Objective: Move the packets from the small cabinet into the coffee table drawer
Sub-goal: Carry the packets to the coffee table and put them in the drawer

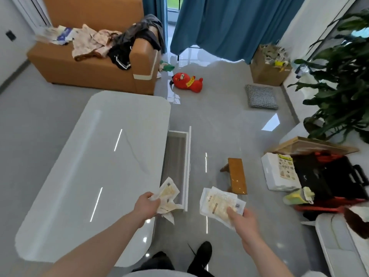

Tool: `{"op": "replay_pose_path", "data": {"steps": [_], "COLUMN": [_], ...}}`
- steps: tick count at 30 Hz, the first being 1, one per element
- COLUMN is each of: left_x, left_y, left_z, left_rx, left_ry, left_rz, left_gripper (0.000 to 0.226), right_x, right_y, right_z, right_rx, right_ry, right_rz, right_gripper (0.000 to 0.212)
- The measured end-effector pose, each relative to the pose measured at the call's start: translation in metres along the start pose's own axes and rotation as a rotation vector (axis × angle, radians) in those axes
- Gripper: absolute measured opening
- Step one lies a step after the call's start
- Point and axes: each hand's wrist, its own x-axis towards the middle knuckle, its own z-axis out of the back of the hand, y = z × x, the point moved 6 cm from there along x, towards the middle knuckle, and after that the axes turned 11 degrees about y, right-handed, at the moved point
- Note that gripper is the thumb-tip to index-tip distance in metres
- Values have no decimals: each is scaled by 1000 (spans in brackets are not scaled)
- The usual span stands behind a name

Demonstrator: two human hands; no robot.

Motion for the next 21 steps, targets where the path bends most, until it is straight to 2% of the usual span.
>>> {"op": "replay_pose_path", "data": {"steps": [6, 9, 12, 16, 21], "left_x": [47, 72, 121, 199, 292], "left_y": [18, 11, 9, 23, 60], "left_z": [-21, -28, -28, -31, -40], "left_rx": [-54, -43, -15, -26, 3], "left_ry": [-63, -94, -98, -96, -108], "left_rz": [101, 132, 153, 205, 271], "left_gripper": [11, 8, 12, 17, 10], "right_x": [91, 124, 164, 232, 317], "right_y": [34, 53, 64, 51, 8], "right_z": [6, -10, -31, -56, -84], "right_rx": [-163, -229, -272, -316, -350], "right_ry": [109, 159, 166, 151, 153], "right_rz": [-80, -108, -103, -125, -183], "right_gripper": [19, 22, 16, 15, 11]}}
